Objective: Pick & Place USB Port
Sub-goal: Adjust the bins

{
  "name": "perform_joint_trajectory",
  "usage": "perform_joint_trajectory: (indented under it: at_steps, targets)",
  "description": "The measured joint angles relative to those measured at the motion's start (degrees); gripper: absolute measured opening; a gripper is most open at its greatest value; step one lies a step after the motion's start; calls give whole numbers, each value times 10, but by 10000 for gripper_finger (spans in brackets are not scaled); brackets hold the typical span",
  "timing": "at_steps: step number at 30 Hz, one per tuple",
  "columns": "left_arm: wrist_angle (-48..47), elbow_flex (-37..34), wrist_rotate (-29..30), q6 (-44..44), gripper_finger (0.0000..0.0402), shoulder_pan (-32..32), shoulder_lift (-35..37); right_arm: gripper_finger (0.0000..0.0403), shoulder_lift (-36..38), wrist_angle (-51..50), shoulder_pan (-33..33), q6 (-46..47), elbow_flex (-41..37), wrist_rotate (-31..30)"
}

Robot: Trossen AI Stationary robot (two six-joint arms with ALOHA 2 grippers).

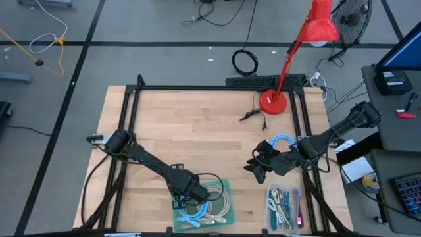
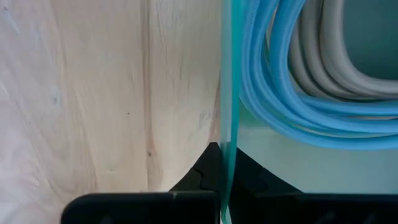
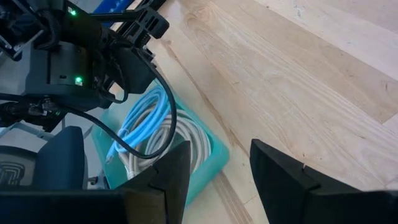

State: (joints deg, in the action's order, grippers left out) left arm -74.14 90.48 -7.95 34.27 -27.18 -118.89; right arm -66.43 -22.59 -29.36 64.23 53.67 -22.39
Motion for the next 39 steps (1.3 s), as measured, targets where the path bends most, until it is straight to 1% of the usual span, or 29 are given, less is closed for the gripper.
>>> perform_joint_trajectory:
  at_steps: [13, 15, 19, 22, 27, 34, 36, 39]
  targets:
    - [-20, 0, 9, -19, 2, -1, 0, 155, 0, 0, 0, 6, 0, 0]
    - [-19, 0, 10, -12, 12, -1, 0, 155, 0, 0, 0, 9, 0, -1]
    - [-18, -1, 13, -4, 47, -1, -1, 155, 0, 0, 0, 10, 0, -2]
    - [-14, -1, 20, 10, 67, -3, 9, 155, 0, 0, 0, 11, 0, -3]
    - [-10, -1, 33, 37, 84, 0, 49, 155, 0, 0, 2, 13, 0, -17]
    - [-7, -1, 34, 79, 87, 12, 129, 155, 0, 0, 5, 13, 0, -17]
    - [8, -1, 32, 94, 87, 15, 156, 155, 0, -2, 5, 14, 0, -12]
    - [51, 0, 44, 127, 87, 18, 192, 155, 0, -36, 5, 43, 0, 27]
